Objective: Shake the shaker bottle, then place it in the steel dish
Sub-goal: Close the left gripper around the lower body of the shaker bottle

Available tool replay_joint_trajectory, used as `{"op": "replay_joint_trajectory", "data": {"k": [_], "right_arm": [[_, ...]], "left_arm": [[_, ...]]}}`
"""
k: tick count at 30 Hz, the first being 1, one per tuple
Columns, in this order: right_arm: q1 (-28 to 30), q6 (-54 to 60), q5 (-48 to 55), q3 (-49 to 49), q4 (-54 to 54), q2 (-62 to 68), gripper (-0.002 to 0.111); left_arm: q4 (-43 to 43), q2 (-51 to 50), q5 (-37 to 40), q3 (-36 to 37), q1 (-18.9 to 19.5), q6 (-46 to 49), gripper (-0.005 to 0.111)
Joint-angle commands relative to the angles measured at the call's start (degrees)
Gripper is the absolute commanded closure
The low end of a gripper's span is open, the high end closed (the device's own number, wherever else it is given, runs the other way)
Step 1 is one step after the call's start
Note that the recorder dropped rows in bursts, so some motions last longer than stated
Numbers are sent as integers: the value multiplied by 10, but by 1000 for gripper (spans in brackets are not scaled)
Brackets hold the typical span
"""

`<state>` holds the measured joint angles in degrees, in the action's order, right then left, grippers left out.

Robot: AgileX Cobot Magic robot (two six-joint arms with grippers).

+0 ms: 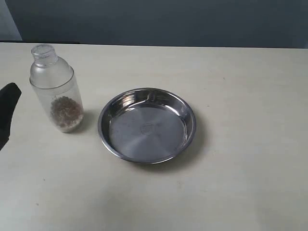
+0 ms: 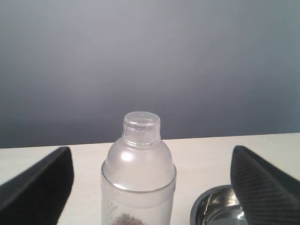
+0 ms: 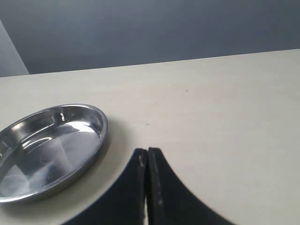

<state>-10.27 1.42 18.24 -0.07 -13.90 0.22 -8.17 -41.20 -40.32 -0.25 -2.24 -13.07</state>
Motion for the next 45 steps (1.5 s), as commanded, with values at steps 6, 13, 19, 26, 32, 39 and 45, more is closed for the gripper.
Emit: {"op": "replay_joint_trajectory", "data": {"k": [6, 13, 19, 26, 32, 39, 45], "right_arm": [[-1, 1, -6, 1, 2, -2, 109], [-1, 1, -6, 1, 2, -2, 109], [-1, 1, -6, 1, 2, -2, 109], [-1, 1, -6, 1, 2, -2, 109], [-1, 1, -6, 1, 2, -2, 109], [-1, 1, -6, 1, 2, -2, 109], [-1, 1, -6, 1, 2, -2, 109]], "left_arm": [[-13, -166, -115, 3, 0, 45, 22], [24, -384, -277, 0, 0, 82, 22], [-20, -582, -296, -68, 0, 84, 22], [-6, -657, -296, -140, 0, 81, 22], [31, -657, -296, -146, 0, 91, 22], [26, -674, -296, -175, 0, 90, 22], [6, -707, -296, -209, 0, 91, 22]]}}
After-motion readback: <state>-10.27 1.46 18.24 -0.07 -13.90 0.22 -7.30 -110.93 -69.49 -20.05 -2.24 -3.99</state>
